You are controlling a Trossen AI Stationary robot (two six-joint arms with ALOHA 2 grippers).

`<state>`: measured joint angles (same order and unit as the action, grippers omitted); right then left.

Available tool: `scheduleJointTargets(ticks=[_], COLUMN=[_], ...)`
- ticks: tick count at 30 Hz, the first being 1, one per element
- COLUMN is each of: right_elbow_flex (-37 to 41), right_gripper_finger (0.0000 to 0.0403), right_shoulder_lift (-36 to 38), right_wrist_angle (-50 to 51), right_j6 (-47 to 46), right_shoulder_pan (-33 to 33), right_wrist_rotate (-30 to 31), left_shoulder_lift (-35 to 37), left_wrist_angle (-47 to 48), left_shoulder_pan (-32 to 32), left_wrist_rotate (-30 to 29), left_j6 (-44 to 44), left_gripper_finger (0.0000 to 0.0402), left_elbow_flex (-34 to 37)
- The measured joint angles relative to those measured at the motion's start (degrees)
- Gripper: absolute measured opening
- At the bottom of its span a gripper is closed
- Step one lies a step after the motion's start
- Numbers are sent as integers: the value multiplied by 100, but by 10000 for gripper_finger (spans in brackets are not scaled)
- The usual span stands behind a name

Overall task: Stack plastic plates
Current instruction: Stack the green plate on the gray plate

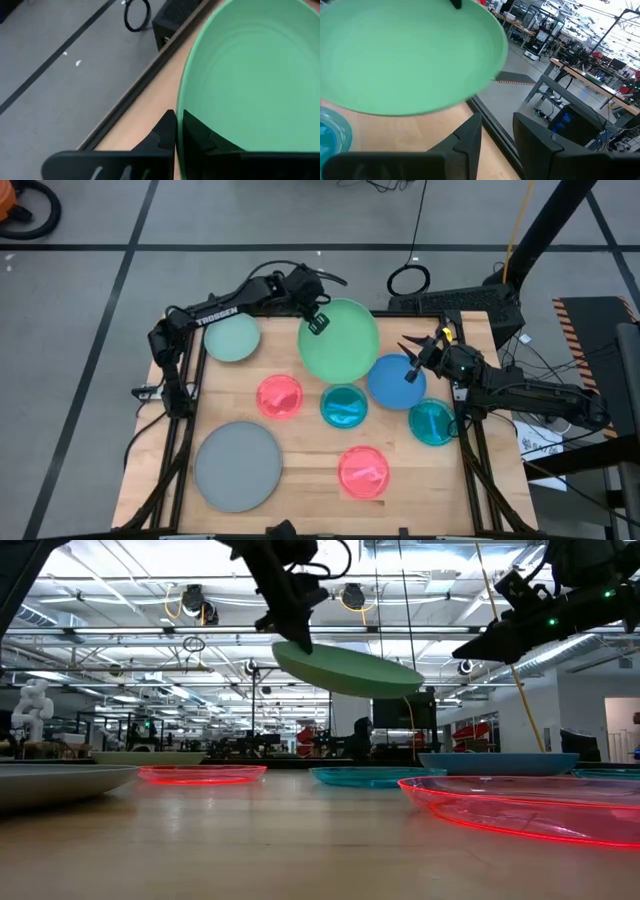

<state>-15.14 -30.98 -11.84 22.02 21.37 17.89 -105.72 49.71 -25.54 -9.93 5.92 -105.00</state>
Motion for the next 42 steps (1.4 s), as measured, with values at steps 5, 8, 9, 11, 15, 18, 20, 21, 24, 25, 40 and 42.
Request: scheduleJointTargets(ticks=[5,8,9,11,15,18,20,21,24,25,40,42], right_elbow_flex=[0,0,2,2,2,2,2,2,2,2,2,2], right_gripper_finger=[105,105,105,105,105,105,105,105,105,105,105,105], right_shoulder_lift=[-2,-1,-2,0,-2,-4,-4,-4,-4,-4,-4,-7], right_wrist_angle=[7,7,7,5,7,11,11,11,10,4,-193,-183], right_j6=[-4,-7,-9,-26,-28,-36,-48,-47,-42,-42,-40,-144], right_shoulder_pan=[0,-1,-2,-2,-2,-2,-2,-2,-2,-2,-2,-2], right_wrist_rotate=[0,0,-2,0,0,-15,-14,-15,-15,-15,-17,-17], left_shoulder_lift=[213,363,437,574,869,1049,1138,1154,1206,1217,1502,1646], left_wrist_angle=[428,592,634,824,1174,1634,1814,1903,2275,2406,4003,4007], left_shoulder_pan=[344,610,693,908,1417,1893,2252,2448,2993,3162,5399,5616], left_wrist_rotate=[-4,-70,-72,-74,-74,-75,-107,-170,-373,-497,-2253,-2358], left_j6=[17,25,65,114,379,666,936,1062,1456,1605,3976,4240], left_gripper_finger=[10,10,10,10,10,10,10,10,10,10,10,10], left_elbow_flex=[-23,-21,-22,-21,-23,-23,-23,-23,-23,-23,185,404])
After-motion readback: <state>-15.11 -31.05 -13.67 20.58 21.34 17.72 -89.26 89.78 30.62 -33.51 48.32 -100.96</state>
